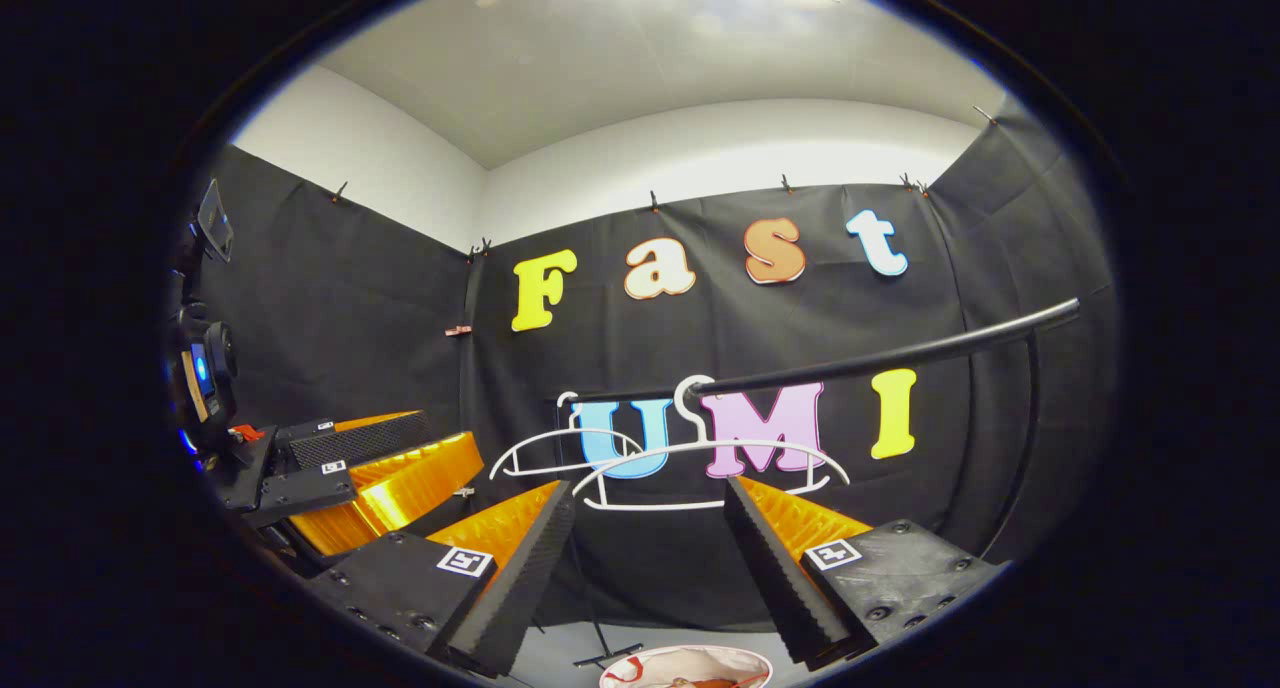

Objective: Grasp the clothes on the hanger with both hands and then place them into the laundry hamper below.

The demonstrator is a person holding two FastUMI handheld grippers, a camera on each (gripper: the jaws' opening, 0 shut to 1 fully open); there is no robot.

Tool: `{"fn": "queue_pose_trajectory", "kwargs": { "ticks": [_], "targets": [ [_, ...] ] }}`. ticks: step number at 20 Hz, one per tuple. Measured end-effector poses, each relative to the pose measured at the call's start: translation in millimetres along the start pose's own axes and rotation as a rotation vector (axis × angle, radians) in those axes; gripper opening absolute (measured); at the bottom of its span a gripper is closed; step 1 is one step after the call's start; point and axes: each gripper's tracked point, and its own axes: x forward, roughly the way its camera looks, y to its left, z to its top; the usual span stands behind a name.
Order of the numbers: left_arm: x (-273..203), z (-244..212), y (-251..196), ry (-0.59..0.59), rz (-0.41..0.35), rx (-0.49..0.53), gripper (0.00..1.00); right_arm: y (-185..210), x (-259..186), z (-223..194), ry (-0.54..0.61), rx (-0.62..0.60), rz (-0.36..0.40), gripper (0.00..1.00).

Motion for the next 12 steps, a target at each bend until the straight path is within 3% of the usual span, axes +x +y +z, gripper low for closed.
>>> {"fn": "queue_pose_trajectory", "kwargs": {
  "ticks": [6,8,12],
  "targets": [
    [4,-13,-2,0.036,-0.007,-0.033,0.99,-3,-7,22,-0.071,-0.007,-0.026,1.0],
    [4,-15,-3,0.04,-0.005,-0.047,0.97,-3,-7,20,-0.068,-0.01,-0.029,0.97],
    [3,-14,-2,0.034,0.003,-0.065,0.97,-4,-10,15,-0.048,-0.01,-0.025,1.0]
  ]
}}
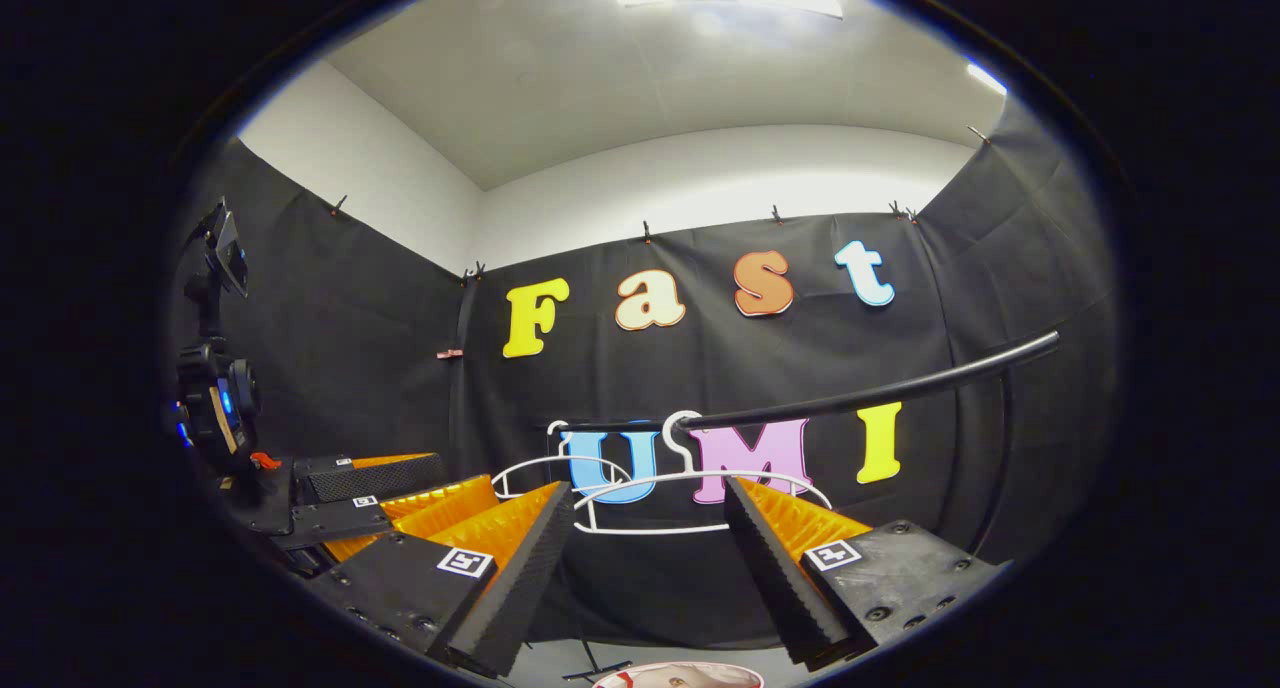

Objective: Grasp the clothes on the hanger with both hands and then place them into the laundry hamper below.

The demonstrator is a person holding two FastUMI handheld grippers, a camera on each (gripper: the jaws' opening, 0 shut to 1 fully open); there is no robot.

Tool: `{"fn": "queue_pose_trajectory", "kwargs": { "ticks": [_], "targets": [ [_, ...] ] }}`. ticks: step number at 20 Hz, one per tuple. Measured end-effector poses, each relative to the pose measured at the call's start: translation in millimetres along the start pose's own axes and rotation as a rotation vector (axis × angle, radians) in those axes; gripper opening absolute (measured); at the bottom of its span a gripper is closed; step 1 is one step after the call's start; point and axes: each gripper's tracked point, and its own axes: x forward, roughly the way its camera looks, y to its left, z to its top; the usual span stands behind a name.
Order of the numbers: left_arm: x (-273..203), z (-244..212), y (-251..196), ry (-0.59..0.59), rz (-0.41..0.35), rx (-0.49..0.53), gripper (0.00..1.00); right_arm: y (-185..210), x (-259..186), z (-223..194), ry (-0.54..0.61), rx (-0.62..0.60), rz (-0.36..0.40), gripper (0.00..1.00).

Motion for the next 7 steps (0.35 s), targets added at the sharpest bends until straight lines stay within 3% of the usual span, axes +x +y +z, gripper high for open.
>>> {"fn": "queue_pose_trajectory", "kwargs": {
  "ticks": [7],
  "targets": [
    [0.8,1.0,8.3,-0.01,0.011,0.004,0.97,2.8,3.7,-0.3,0.006,0.004,0.005,0.97]
  ]
}}
